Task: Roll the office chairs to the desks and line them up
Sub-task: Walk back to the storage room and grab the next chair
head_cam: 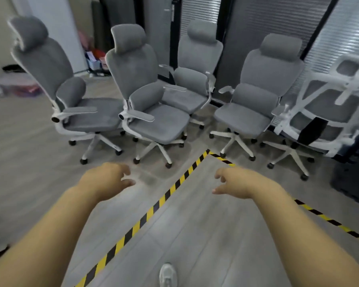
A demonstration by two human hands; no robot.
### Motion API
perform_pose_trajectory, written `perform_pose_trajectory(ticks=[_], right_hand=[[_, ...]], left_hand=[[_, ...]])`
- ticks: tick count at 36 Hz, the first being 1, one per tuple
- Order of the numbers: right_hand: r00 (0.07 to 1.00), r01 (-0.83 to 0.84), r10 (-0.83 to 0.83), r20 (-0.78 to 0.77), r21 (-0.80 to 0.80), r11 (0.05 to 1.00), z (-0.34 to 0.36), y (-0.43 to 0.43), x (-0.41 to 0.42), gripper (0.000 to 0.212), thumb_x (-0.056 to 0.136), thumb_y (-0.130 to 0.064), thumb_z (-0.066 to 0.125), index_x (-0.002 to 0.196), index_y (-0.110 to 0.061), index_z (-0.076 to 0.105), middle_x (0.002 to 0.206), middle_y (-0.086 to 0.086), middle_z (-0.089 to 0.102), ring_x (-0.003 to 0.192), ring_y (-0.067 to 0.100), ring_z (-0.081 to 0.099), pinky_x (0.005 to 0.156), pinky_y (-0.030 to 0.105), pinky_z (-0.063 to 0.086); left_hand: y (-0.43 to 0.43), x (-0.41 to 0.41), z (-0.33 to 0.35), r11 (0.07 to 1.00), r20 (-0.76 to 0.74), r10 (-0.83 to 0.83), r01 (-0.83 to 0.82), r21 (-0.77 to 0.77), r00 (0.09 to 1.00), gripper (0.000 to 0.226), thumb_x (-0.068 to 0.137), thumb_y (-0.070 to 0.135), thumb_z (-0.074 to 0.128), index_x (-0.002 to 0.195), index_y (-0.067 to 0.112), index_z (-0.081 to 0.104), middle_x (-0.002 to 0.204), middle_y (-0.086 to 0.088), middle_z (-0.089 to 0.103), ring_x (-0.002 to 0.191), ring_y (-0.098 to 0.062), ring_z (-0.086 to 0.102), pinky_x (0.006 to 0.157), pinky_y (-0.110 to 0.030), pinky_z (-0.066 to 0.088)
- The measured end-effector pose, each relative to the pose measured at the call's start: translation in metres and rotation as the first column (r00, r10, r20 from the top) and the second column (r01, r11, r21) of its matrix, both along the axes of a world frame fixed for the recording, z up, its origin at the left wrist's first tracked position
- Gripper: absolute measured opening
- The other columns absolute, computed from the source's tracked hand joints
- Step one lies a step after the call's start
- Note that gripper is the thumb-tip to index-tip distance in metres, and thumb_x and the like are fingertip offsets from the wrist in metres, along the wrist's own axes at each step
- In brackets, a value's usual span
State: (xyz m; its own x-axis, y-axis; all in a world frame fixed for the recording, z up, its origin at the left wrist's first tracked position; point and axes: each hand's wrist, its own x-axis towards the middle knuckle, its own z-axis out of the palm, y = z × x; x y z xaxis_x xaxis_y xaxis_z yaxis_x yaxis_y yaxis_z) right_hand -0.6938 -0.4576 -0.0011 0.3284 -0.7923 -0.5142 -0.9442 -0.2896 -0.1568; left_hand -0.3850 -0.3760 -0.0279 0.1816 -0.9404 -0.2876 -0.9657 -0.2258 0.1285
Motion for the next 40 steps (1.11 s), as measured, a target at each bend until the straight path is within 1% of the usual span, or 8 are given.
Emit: perform_pose_trajectory(ticks=[5,9,12,18,23,28,35,40], right_hand=[[0.993,-0.118,0.118,-0.016,-0.046,0.992,-0.001,-0.070,0.068,0.060,0.086,-0.052,0.058,0.137,-0.027,0.042,0.135,-0.002,0.052,0.117,0.019,0.053,0.090,0.033,0.047],[0.974,-0.224,0.222,-0.031,-0.043,0.974,0.007,-0.123,0.129,0.054,0.087,-0.052,0.056,0.130,-0.020,0.048,0.126,0.002,0.056,0.108,0.022,0.056,0.092,0.040,0.048],[0.953,-0.303,0.301,-0.047,-0.061,0.951,0.013,-0.156,0.175,0.054,0.087,-0.052,0.056,0.127,-0.017,0.049,0.123,0.004,0.058,0.108,0.023,0.056,0.091,0.039,0.048],[0.913,-0.407,0.405,-0.049,-0.069,0.911,0.017,-0.206,0.271,0.055,0.086,-0.054,0.056,0.131,-0.024,0.046,0.124,0.002,0.056,0.108,0.022,0.054,0.087,0.036,0.048],[0.901,-0.434,0.432,-0.039,-0.065,0.899,0.011,-0.237,0.353,0.051,0.086,-0.053,0.057,0.126,-0.023,0.048,0.123,0.001,0.053,0.102,0.020,0.052,0.081,0.032,0.045],[0.908,-0.419,0.419,-0.015,-0.059,0.906,0.002,-0.256,0.433,0.050,0.085,-0.053,0.058,0.124,-0.024,0.051,0.123,0.001,0.055,0.110,0.022,0.053,0.093,0.039,0.046],[0.911,-0.413,0.413,0.004,-0.038,0.910,-0.004,-0.282,0.545,0.057,0.086,-0.052,0.058,0.134,-0.025,0.044,0.131,0.001,0.053,0.117,0.021,0.051,0.094,0.035,0.043],[0.897,-0.440,0.441,0.003,-0.053,0.896,-0.006,-0.304,0.615,0.053,0.084,-0.054,0.059,0.128,-0.025,0.049,0.127,-0.002,0.056,0.112,0.020,0.053,0.090,0.034,0.045]], left_hand=[[-0.037,0.056,0.003,0.993,0.003,0.116,-0.116,-0.008,0.993,0.041,0.088,0.055,0.049,0.121,0.032,0.053,0.120,0.007,0.059,0.108,-0.017,0.055,0.075,-0.031,0.043],[-0.070,0.104,0.010,0.979,0.013,0.205,-0.205,-0.007,0.979,0.039,0.088,0.054,0.050,0.121,0.033,0.053,0.121,0.008,0.058,0.110,-0.017,0.054,0.082,-0.031,0.046],[-0.092,0.143,0.012,0.961,-0.010,0.275,-0.275,-0.026,0.961,0.036,0.086,0.055,0.052,0.117,0.035,0.054,0.119,0.008,0.059,0.107,-0.018,0.056,0.087,-0.037,0.049],[-0.113,0.222,0.009,0.932,-0.021,0.362,-0.362,-0.003,0.932,0.038,0.086,0.055,0.052,0.118,0.035,0.053,0.118,0.008,0.058,0.106,-0.018,0.056,0.087,-0.036,0.049],[-0.130,0.296,0.002,0.916,-0.024,0.399,-0.400,-0.016,0.916,0.036,0.086,0.054,0.052,0.116,0.034,0.054,0.119,0.005,0.059,0.108,-0.019,0.055,0.089,-0.037,0.048],[-0.154,0.373,0.004,0.926,-0.005,0.377,-0.377,-0.026,0.926,0.038,0.088,0.052,0.052,0.120,0.031,0.054,0.120,0.007,0.059,0.108,-0.018,0.055,0.088,-0.034,0.048],[-0.182,0.484,0.012,0.932,0.028,0.361,-0.361,-0.009,0.932,0.038,0.088,0.054,0.050,0.120,0.034,0.053,0.122,0.009,0.057,0.110,-0.016,0.054,0.087,-0.033,0.047],[-0.202,0.550,0.015,0.931,0.032,0.364,-0.364,0.000,0.931,0.041,0.088,0.055,0.049,0.122,0.031,0.052,0.122,0.008,0.058,0.109,-0.016,0.055,0.088,-0.034,0.048]])
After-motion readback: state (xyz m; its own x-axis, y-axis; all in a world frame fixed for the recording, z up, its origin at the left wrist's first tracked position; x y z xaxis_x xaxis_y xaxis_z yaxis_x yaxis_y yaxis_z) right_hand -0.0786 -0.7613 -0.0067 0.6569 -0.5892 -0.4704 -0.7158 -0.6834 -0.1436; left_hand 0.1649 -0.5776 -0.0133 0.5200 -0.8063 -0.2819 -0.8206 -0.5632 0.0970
